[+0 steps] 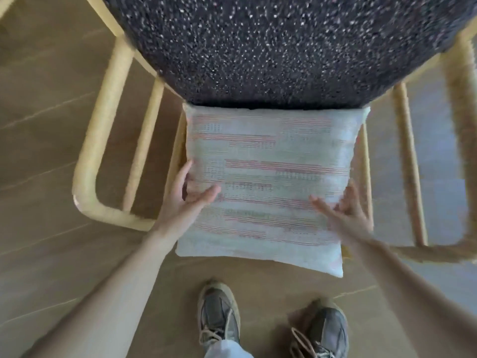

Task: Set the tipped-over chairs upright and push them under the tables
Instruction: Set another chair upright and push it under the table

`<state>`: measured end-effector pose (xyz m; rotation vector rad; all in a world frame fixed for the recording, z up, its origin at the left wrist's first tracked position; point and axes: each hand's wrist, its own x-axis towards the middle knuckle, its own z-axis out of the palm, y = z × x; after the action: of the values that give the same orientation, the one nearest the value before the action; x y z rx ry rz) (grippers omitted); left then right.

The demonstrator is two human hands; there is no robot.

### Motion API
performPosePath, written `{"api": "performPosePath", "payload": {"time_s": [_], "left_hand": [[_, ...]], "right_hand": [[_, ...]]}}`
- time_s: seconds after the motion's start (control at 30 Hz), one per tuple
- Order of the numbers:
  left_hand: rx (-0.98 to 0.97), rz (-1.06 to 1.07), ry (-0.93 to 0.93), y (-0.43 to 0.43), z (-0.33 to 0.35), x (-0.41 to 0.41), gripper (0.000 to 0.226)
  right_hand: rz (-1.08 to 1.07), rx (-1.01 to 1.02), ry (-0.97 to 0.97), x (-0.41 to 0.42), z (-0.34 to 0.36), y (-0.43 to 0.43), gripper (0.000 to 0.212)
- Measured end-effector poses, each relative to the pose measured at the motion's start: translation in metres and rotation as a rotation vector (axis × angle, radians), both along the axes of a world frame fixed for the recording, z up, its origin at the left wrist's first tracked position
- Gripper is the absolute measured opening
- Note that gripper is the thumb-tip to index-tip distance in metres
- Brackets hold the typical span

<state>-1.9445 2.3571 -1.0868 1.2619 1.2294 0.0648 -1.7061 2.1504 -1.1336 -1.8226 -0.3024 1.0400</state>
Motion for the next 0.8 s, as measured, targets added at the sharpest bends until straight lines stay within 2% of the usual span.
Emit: {"api": "performPosePath", "payload": {"time_s": [0.03,0.13,0.17,0.23,0.33,0.43,0.53,0.67,0.73,0.8], "left_hand": [[-0.058,0.012,0.027,0.000,-0.021,-0.004,0.122],[-0.106,0.026,0.102,0.003,-0.072,-0.010,0.101],[-0.109,0.026,0.119,0.004,-0.080,-0.009,0.093],[-0.109,0.024,0.132,0.007,-0.085,-0.006,0.087],[-0.099,0.024,0.170,0.005,-0.065,-0.005,0.102],[-0.113,0.065,0.204,-0.007,-0.007,-0.013,0.091],[-0.153,0.107,0.200,-0.020,0.067,-0.024,0.071],[-0.186,0.164,0.192,-0.015,0.180,-0.023,0.071],[-0.206,0.149,0.179,-0.003,0.239,-0.016,0.075],[-0.238,0.121,0.167,0.011,0.296,-0.004,0.066]], "right_hand": [[-0.029,-0.020,0.030,0.000,-0.014,-0.001,0.069],[0.031,0.030,0.089,0.005,-0.049,-0.003,0.029],[0.051,0.027,0.112,0.007,-0.054,-0.003,0.029],[0.034,-0.008,0.146,0.009,-0.057,0.000,0.054],[-0.017,-0.086,0.172,0.004,-0.034,0.003,0.060],[-0.022,-0.100,0.217,-0.007,0.024,-0.007,0.052],[-0.064,-0.130,0.271,-0.018,0.099,-0.023,0.067],[-0.107,-0.227,0.296,-0.020,0.212,-0.022,0.069],[-0.102,-0.269,0.272,-0.012,0.271,-0.012,0.064],[-0.121,-0.308,0.241,-0.001,0.331,0.001,0.055]]}}
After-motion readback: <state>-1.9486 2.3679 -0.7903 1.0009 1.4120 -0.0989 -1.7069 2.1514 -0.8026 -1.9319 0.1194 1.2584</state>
